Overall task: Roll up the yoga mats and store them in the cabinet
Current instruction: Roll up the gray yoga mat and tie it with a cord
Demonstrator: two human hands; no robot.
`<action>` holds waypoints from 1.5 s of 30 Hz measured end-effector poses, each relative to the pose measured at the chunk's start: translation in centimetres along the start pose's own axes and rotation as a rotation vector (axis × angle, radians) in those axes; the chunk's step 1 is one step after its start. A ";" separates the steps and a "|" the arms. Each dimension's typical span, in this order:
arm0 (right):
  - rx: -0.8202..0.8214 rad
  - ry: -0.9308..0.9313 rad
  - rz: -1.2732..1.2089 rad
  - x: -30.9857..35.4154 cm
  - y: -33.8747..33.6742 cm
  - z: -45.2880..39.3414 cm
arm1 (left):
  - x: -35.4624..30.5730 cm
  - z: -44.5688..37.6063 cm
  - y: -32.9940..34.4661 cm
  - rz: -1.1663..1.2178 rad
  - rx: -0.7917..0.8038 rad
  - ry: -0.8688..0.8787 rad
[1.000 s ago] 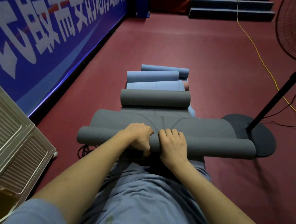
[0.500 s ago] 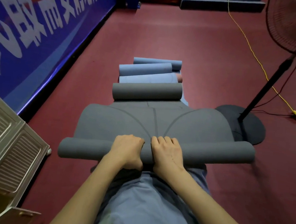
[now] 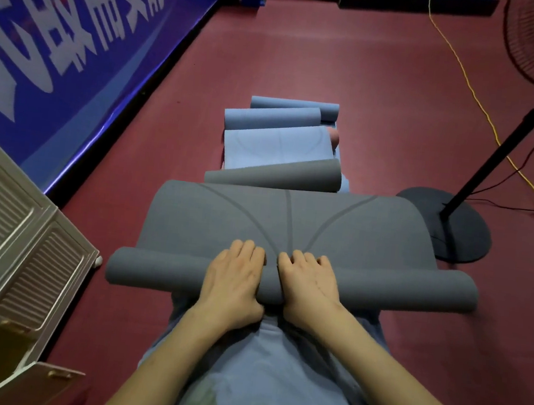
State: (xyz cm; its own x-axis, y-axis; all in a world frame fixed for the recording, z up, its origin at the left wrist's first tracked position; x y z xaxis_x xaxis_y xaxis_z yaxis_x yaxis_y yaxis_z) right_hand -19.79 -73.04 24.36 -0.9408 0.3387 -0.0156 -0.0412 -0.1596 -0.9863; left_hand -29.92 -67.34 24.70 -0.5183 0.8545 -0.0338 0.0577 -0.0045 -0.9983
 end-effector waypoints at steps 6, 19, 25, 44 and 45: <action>0.406 -0.063 -0.043 -1.0 -1.2 -3.0 | -0.3 -1.3 0.7 -0.057 -0.073 0.054; 0.254 -0.036 -0.056 -2.1 -0.5 -4.2 | -0.3 -3.1 0.5 -0.171 -0.097 0.104; -0.103 -0.046 -0.011 -3.0 -1.2 -3.0 | 1.0 -7.3 -0.9 -0.069 0.304 0.107; 0.205 -0.115 0.019 -4.6 -2.0 -8.0 | 2.7 -7.4 0.2 -0.076 -0.073 0.095; 0.269 -0.116 -0.003 -4.6 -2.2 -8.5 | 2.5 -6.9 0.4 -0.104 -0.099 0.105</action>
State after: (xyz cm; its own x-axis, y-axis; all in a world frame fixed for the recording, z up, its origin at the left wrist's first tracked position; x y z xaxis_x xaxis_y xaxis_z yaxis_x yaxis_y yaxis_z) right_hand -12.53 -66.38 25.25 -0.9720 0.2339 0.0215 -0.1172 -0.4037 -0.9073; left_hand -25.28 -61.57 24.52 -0.4346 0.8971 0.0800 0.0947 0.1339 -0.9865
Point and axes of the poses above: each hand's wrist, its own z-axis away from the middle knuckle, its own y-axis out of the palm, x = y × z, the point moved 6 cm from there along -z, towards the middle knuckle, and after that the axes turned 6 degrees about y, right-handed, at the moved point
